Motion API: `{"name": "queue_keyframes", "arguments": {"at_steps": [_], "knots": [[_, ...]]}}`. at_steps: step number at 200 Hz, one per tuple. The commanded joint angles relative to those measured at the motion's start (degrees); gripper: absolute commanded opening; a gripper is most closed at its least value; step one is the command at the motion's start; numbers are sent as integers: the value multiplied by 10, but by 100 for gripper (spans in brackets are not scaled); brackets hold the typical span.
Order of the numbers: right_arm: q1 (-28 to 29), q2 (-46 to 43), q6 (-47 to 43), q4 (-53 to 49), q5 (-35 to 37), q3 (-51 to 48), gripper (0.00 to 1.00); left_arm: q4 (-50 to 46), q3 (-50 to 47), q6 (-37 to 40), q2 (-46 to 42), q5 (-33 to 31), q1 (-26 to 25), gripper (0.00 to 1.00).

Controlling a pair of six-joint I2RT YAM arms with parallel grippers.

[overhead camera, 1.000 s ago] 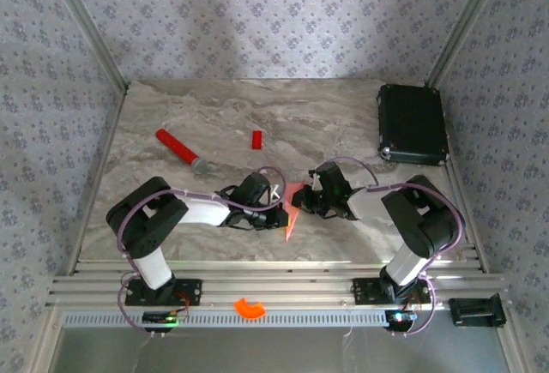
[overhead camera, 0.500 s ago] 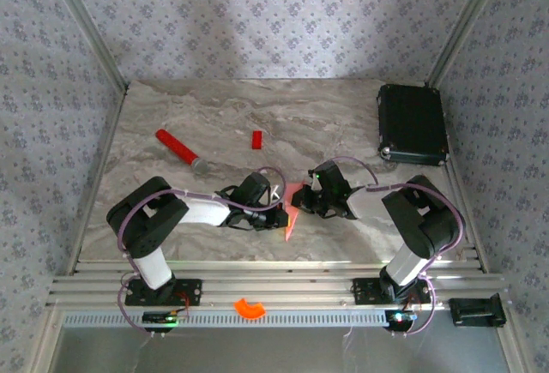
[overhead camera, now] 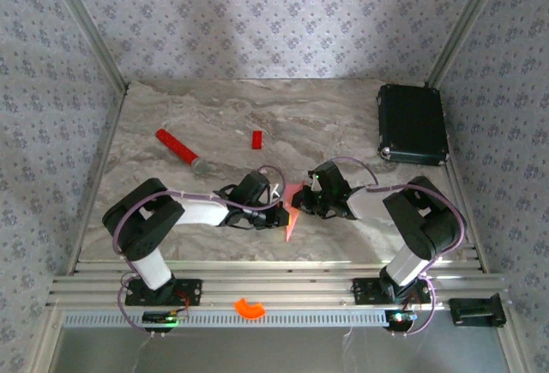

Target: Fold a paper plane with a square sheet of paper (pick it up from the middle)

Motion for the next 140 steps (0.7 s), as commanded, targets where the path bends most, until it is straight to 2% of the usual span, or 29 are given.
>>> {"name": "queue_keyframes", "arguments": {"at_steps": [1,64,83,108,140], "knots": [[5,2,-5,-55,17,-13,8,2,20,1,-12,3,1,4],[5,-3,4,-44,17,-21,8,9,32,1,17,-4,-4,6],[5,-6,7,-41,14,-23,8,-19,37,11,37,-16,-5,6],[5,-20,8,-42,10,-24,9,-54,31,23,49,-39,-11,0],[-13,-68,0,-67,6,-24,10,-108,5,54,38,-61,-21,0]]}}
